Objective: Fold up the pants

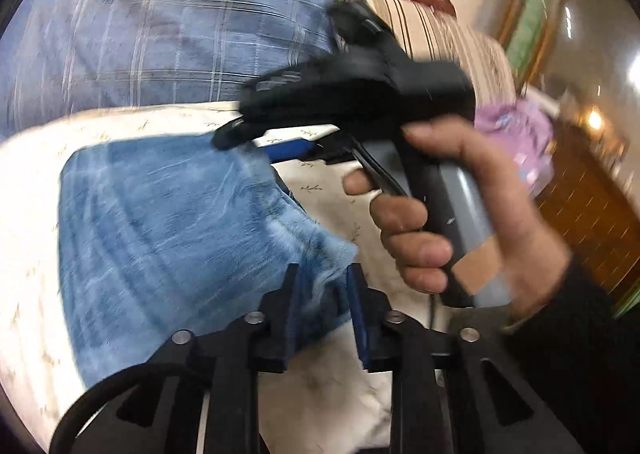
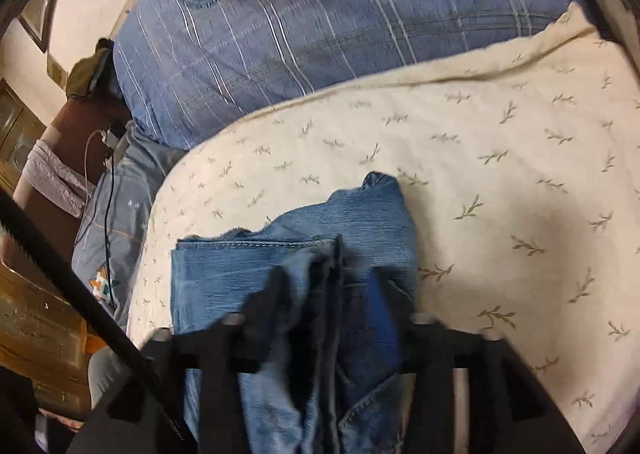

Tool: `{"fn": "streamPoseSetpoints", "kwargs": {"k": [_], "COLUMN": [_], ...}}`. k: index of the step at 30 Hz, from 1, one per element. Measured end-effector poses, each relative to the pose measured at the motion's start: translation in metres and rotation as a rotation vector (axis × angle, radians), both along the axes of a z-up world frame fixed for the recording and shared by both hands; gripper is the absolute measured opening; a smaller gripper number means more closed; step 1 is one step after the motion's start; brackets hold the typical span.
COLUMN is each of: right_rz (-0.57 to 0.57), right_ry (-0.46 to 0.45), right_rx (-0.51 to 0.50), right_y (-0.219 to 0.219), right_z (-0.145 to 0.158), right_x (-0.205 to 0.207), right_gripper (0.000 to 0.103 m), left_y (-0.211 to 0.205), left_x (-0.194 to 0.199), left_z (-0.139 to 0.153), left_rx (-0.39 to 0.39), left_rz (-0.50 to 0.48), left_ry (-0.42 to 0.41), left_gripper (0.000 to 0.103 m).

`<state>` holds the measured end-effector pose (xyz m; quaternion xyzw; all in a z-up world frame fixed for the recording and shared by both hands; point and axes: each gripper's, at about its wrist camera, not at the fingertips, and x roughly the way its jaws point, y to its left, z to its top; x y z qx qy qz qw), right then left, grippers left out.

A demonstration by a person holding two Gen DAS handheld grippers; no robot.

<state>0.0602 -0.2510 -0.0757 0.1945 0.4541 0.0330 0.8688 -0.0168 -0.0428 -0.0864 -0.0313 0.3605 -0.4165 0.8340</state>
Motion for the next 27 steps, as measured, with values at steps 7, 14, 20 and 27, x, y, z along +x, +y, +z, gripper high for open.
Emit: {"fn": "streamPoseSetpoints", "kwargs": {"k": [7,14,20,27], "right_rz": [-0.089,-0.108,-0.154,-0.09], "right_ry": [-0.079,0.051,0.109,0.092], "right_rx": [0.106,0.035,0.17,0.217], "right_y": [-0.015,0.003,-0.015,-0.007], "right_z": [0.012,-0.017,-0.041,-0.039], "right_x": [-0.035,-0.054,-0.055,-0.051], "right_gripper": [0.069,0.08,0.082,0.044], "left_y": [0.074,0.112,0.109,0.109], "left_x": [0.007,0.083,0.148,0.184], "left_z": [0.031,-0.005,-0.039,-0.075], "left_rx": [-0.091,-0.082,-0.118,-0.215], "left_rz": [0.158,0.313,0.278,0.225], "left_ry": [0.01,0.306,0.475,0.553], "left_gripper": [0.05,0.058,0.059,0.031]}}
